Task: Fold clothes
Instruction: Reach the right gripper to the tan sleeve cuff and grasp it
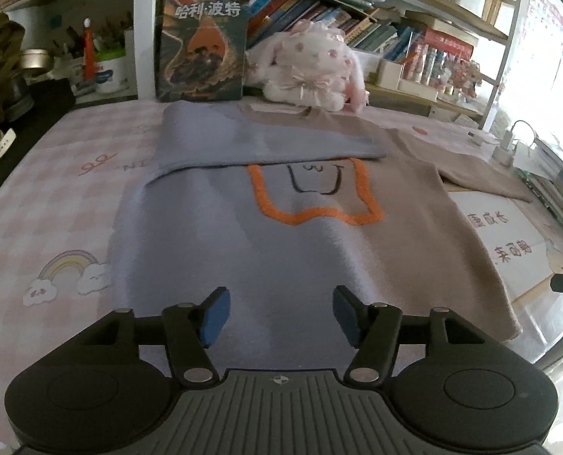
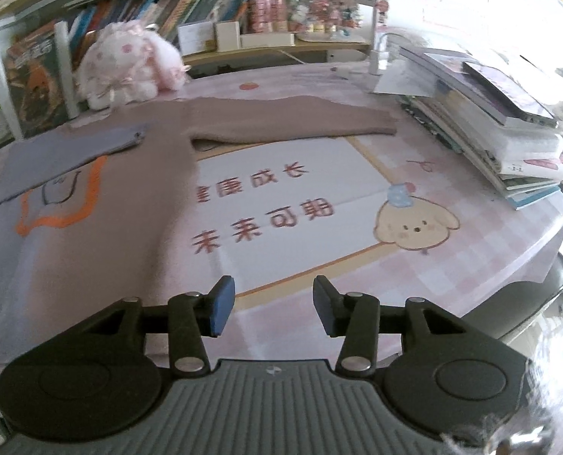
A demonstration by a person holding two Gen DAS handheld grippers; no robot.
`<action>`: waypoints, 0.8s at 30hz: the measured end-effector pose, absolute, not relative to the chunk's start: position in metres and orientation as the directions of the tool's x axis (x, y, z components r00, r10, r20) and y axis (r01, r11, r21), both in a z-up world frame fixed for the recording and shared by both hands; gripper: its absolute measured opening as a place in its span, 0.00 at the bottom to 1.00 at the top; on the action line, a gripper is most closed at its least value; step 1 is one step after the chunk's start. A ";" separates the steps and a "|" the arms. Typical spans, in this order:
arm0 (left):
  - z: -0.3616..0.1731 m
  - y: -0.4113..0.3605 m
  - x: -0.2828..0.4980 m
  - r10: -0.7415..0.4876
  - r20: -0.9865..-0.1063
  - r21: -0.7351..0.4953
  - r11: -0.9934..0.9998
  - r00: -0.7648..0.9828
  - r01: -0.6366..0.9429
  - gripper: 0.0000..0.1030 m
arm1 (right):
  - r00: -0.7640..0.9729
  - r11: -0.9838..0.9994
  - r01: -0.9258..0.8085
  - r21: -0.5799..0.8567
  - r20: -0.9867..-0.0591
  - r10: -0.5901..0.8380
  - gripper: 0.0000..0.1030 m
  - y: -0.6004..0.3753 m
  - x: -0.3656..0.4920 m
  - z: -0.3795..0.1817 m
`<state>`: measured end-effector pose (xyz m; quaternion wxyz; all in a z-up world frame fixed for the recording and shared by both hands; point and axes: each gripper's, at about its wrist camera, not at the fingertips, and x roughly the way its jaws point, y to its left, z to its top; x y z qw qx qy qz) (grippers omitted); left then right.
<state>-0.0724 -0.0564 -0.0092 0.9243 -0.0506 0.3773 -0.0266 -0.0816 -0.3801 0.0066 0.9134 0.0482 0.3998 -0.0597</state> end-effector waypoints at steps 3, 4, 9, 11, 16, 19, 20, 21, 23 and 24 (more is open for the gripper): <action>-0.009 -0.070 -0.065 -0.060 -0.701 -0.105 0.994 0.711 -0.021 0.69 | 0.683 0.987 0.152 0.049 -0.728 -0.069 0.52 -0.398 -0.069 0.005; -0.009 -0.074 -0.062 -0.047 -0.704 -0.100 0.994 0.709 -0.034 0.70 | 0.688 0.987 0.154 0.051 -0.723 -0.070 0.53 -0.406 -0.064 0.005; -0.006 -0.105 -0.045 0.048 -0.726 -0.074 0.986 0.686 -0.147 0.73 | 0.698 0.985 0.161 0.069 -0.713 -0.064 0.55 -0.455 -0.022 0.000; -0.003 -0.121 -0.040 0.086 -0.729 -0.060 0.980 0.679 -0.189 0.76 | 0.695 0.983 0.165 0.079 -0.716 -0.059 0.56 -0.478 -0.001 -0.002; -0.006 -0.160 -0.029 0.160 -0.754 -0.022 0.963 0.637 -0.269 0.79 | 0.702 0.983 0.156 0.095 -0.711 -0.042 0.60 -0.531 0.051 -0.009; -0.007 -0.180 -0.025 0.193 -0.768 0.014 0.958 0.610 -0.286 0.79 | 0.697 0.984 0.150 0.097 -0.716 -0.036 0.63 -0.554 0.080 -0.014; -0.006 -0.186 -0.024 0.203 -0.772 0.027 0.957 0.602 -0.288 0.79 | 0.696 0.984 0.148 0.096 -0.717 -0.034 0.61 -0.560 0.088 -0.016; -0.006 -0.191 -0.023 0.212 -0.776 0.040 0.956 0.594 -0.289 0.79 | 0.693 0.985 0.135 0.111 -0.721 -0.014 0.62 -0.565 0.096 -0.017; -0.004 -0.198 -0.021 0.232 -0.779 0.060 0.952 0.582 -0.300 0.79 | 0.690 0.985 0.113 0.133 -0.724 0.019 0.62 -0.570 0.110 -0.019; -0.003 -0.201 -0.020 0.241 -0.780 0.066 0.950 0.577 -0.307 0.79 | 0.692 0.986 0.107 0.128 -0.722 0.018 0.64 -0.569 0.115 -0.020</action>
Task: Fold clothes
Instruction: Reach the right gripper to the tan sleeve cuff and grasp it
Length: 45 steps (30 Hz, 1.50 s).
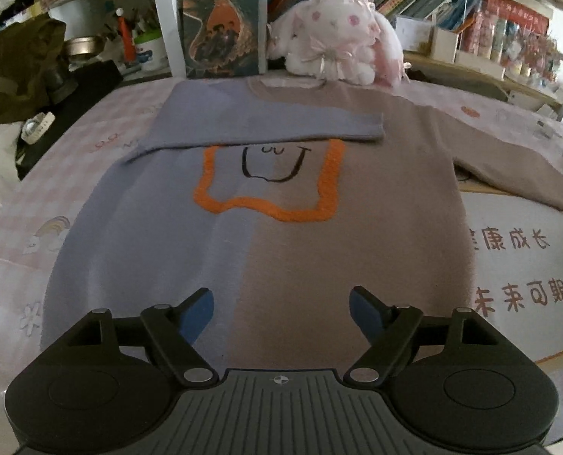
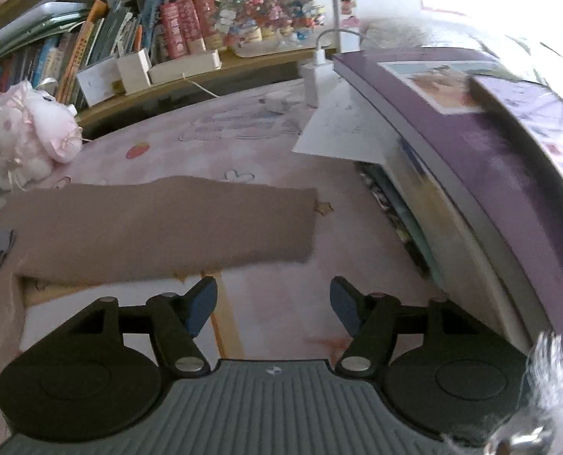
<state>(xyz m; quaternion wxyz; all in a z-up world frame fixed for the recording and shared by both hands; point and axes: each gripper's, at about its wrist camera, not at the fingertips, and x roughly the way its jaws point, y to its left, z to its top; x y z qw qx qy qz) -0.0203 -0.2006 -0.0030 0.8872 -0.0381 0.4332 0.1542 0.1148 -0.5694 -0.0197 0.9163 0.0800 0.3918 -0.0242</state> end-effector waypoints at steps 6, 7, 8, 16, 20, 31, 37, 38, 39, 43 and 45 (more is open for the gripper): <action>-0.002 -0.212 -0.010 0.264 -0.798 0.088 0.940 0.542 -0.329 0.79 | 0.705 0.987 0.113 0.110 -0.710 -0.001 0.70 -0.568 0.137 -0.021; -0.002 -0.213 -0.008 0.268 -0.799 0.095 0.940 0.539 -0.326 0.79 | 0.701 0.987 0.117 0.111 -0.713 -0.003 0.70 -0.568 0.141 -0.022; -0.002 -0.215 -0.005 0.271 -0.799 0.104 0.941 0.537 -0.322 0.79 | 0.695 0.986 0.126 0.111 -0.719 -0.008 0.70 -0.568 0.145 -0.024; -0.001 -0.223 0.006 0.298 -0.806 0.153 0.939 0.511 -0.308 0.79 | 0.678 0.976 0.191 0.103 -0.733 -0.056 0.76 -0.569 0.159 -0.038; -0.001 -0.223 0.010 0.315 -0.814 0.166 0.931 0.488 -0.324 0.79 | 0.698 0.975 0.190 0.112 -0.714 -0.054 0.76 -0.569 0.167 -0.040; -0.002 -0.225 0.014 0.323 -0.821 0.173 0.927 0.472 -0.333 0.79 | 0.734 0.980 0.047 0.195 -0.672 0.099 0.75 -0.554 0.180 -0.041; -0.003 -0.231 0.014 0.307 -0.823 0.173 0.937 0.477 -0.304 0.79 | 0.731 0.925 0.073 0.372 -0.651 0.205 0.74 -0.570 0.175 -0.038; -0.003 -0.231 0.013 0.305 -0.823 0.170 0.938 0.480 -0.303 0.79 | 0.725 0.905 0.081 0.418 -0.648 0.234 0.74 -0.574 0.174 -0.038; -0.003 -0.231 0.012 0.303 -0.822 0.168 0.938 0.482 -0.304 0.79 | 0.717 0.885 0.080 0.459 -0.644 0.269 0.74 -0.577 0.172 -0.038; -0.002 -0.230 0.008 0.302 -0.818 0.159 0.937 0.489 -0.312 0.79 | 0.679 0.829 0.056 0.557 -0.629 0.378 0.74 -0.571 0.165 -0.037; -0.001 -0.230 0.005 0.306 -0.814 0.159 0.935 0.494 -0.317 0.79 | 0.670 0.805 0.037 0.591 -0.613 0.419 0.74 -0.566 0.163 -0.039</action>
